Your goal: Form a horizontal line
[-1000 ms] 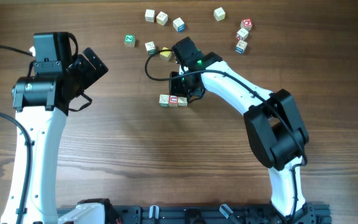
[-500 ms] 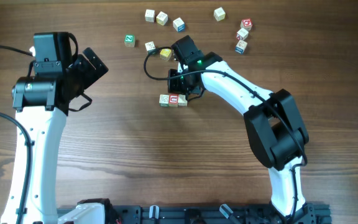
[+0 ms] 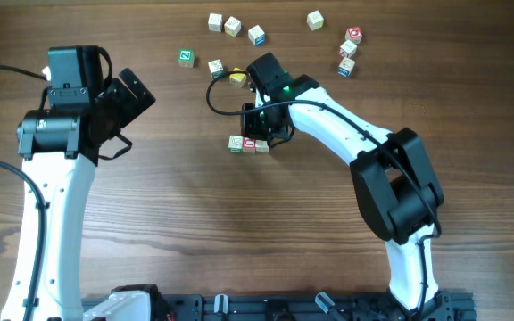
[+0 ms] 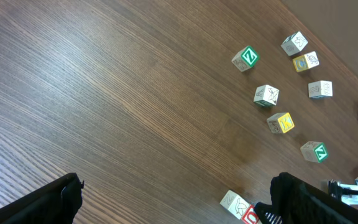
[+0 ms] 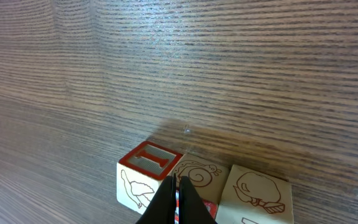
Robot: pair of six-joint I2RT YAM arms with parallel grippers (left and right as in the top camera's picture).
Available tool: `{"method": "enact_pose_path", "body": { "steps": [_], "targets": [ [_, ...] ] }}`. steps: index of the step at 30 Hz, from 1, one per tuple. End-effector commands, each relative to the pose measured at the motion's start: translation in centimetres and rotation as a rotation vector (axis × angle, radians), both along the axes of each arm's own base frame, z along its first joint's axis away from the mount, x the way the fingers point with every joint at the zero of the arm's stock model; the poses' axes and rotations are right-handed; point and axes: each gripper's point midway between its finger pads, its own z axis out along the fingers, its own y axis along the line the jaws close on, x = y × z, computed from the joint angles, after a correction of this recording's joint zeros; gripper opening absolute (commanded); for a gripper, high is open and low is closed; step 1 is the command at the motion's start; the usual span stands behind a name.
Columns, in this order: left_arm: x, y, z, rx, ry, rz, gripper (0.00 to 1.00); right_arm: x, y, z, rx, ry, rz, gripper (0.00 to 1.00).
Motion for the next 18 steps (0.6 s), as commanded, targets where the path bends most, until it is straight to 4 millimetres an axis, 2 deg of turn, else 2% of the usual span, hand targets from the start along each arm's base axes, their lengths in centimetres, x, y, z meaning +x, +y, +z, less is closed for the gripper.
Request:
{"method": "enact_pose_path", "body": {
  "steps": [1, 7, 11, 14, 15, 18],
  "targets": [
    [0.2, -0.1, 0.1, -0.015, -0.003, 0.003, 1.0, 0.5, 0.5, 1.6, 0.029, -0.026, 0.001, 0.05],
    [0.2, -0.1, 0.1, -0.015, -0.003, 0.003, 1.0, 0.5, 1.0, 2.1, 0.065, -0.021, 0.009, 0.05],
    [0.2, -0.1, 0.1, -0.015, -0.003, 0.003, 1.0, 1.5, 0.8, 4.5, 0.146, -0.045, 0.001, 0.05],
    [0.2, -0.1, 0.1, -0.015, -0.003, 0.003, 1.0, 3.3, -0.6, 6.3, 0.159, -0.103, -0.039, 0.05],
    [0.2, -0.1, 0.1, -0.015, -0.003, 0.003, 1.0, 4.3, -1.6, 6.3, 0.146, -0.127, -0.068, 0.05],
    [0.2, -0.1, 0.1, -0.015, -0.003, 0.003, 1.0, 5.7, -3.8, 5.7, 0.081, -0.153, -0.126, 0.05]
  ]
}}
